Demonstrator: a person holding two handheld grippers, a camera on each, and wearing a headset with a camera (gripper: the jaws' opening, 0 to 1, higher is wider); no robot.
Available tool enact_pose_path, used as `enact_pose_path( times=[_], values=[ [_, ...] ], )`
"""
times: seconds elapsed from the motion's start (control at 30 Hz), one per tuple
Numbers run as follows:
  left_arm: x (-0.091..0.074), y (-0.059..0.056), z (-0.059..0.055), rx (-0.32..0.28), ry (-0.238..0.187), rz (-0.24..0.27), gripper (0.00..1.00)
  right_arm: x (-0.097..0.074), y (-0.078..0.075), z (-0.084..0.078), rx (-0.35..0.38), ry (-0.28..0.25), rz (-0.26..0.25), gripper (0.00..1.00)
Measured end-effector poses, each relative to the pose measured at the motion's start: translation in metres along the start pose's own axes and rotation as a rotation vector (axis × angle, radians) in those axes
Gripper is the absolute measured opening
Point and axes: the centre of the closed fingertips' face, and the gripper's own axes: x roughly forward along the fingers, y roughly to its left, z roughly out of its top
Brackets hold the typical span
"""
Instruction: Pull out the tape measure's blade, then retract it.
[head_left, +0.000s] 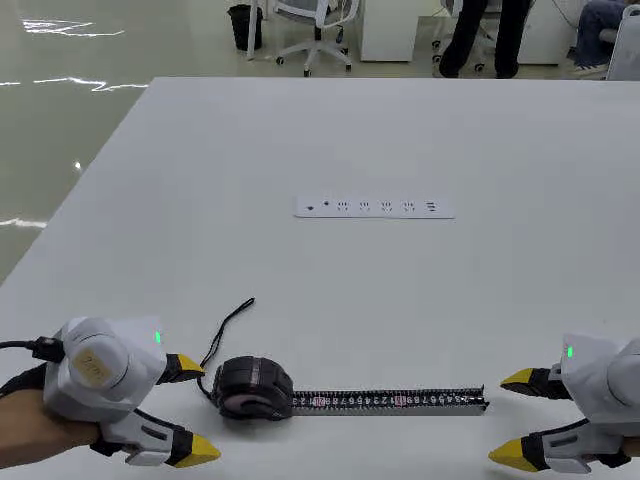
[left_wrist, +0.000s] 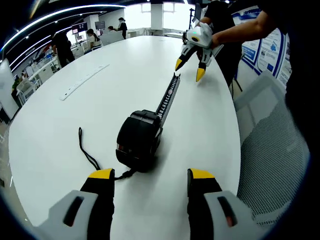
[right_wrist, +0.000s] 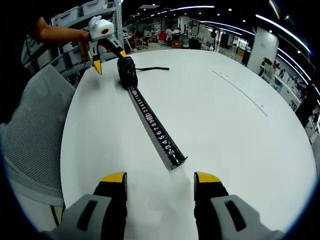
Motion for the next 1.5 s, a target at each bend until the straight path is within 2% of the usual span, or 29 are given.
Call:
enact_pose_path(
  times=[0.07, 0.2, 0.37, 0.8, 0.93, 1.03, 1.2, 1.33, 1.4, 1.43, 1.47, 1.5],
  values=[
    [-0.002, -0.005, 0.000, -0.049, -0.029, 0.016, 0.57, -0.001, 0.004, 0.000, 0.040, -0.009, -0.020, 0.57],
    [-0.007, -0.011, -0.004, -0.104, -0.051, 0.045, 0.61, -0.005, 0.011, 0.004, 0.087, -0.038, -0.053, 0.62],
    [-0.013, -0.019, -0.004, -0.178, -0.093, 0.074, 0.66, -0.010, 0.016, 0.009, 0.139, -0.065, -0.098, 0.64],
    [-0.029, -0.027, 0.003, -0.247, -0.142, 0.190, 0.73, -0.028, 0.030, 0.034, 0.201, -0.137, -0.211, 0.74],
    [-0.031, -0.031, 0.003, -0.263, -0.144, 0.221, 0.75, -0.030, 0.034, 0.037, 0.216, -0.140, -0.235, 0.75],
    [-0.032, -0.038, 0.005, -0.247, -0.142, 0.252, 0.75, -0.033, 0.037, 0.041, 0.225, -0.160, -0.265, 0.76],
    [-0.034, -0.047, 0.009, -0.289, -0.166, 0.285, 0.78, -0.034, 0.045, 0.042, 0.261, -0.174, -0.295, 0.78],
    [-0.033, -0.050, 0.012, -0.297, -0.167, 0.317, 0.83, -0.036, 0.051, 0.046, 0.274, -0.183, -0.321, 0.82],
    [-0.036, -0.051, 0.015, -0.314, -0.186, 0.338, 0.85, -0.038, 0.052, 0.048, 0.284, -0.191, -0.337, 0.82],
    [-0.038, -0.049, 0.016, -0.321, -0.192, 0.361, 0.86, -0.038, 0.053, 0.048, 0.288, -0.193, -0.344, 0.83],
    [-0.041, -0.046, 0.017, -0.330, -0.203, 0.403, 0.88, -0.039, 0.053, 0.049, 0.289, -0.195, -0.359, 0.84],
    [-0.042, -0.046, 0.018, -0.331, -0.209, 0.409, 0.90, -0.040, 0.054, 0.050, 0.288, -0.196, -0.365, 0.86]
  ],
)
